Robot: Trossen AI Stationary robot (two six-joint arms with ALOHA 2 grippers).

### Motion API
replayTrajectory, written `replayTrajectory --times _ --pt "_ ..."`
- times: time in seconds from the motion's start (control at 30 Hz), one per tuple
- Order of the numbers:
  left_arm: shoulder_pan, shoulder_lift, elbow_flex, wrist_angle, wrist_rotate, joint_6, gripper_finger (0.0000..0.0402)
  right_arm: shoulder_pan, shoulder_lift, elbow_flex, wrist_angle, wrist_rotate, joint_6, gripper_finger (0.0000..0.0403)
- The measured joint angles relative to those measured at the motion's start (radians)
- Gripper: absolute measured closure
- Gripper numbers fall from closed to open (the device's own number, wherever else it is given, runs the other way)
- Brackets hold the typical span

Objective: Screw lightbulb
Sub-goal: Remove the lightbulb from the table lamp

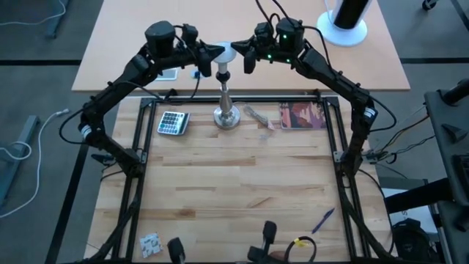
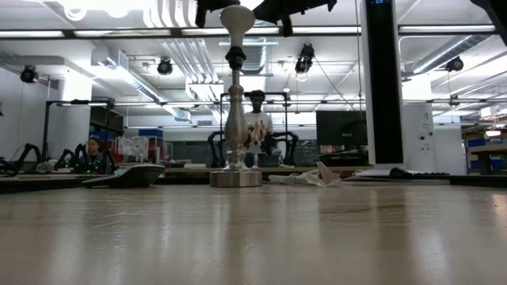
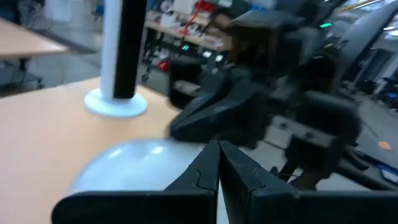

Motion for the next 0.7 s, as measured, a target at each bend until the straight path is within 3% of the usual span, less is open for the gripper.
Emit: replayTrajectory --times 0.4,0.7 --pt "0.003 -0.015 0.009 0.076 -0.017 0.033 0.0401 0.000 0.000 0.104 -0.029 -0.004 -0.027 0.0403" --pt "0.005 -0.017 0.021 -0.019 -0.196 0.151 0.0401 0.010 0.001 0.098 -0.093 -0.012 -0.030 0.0403"
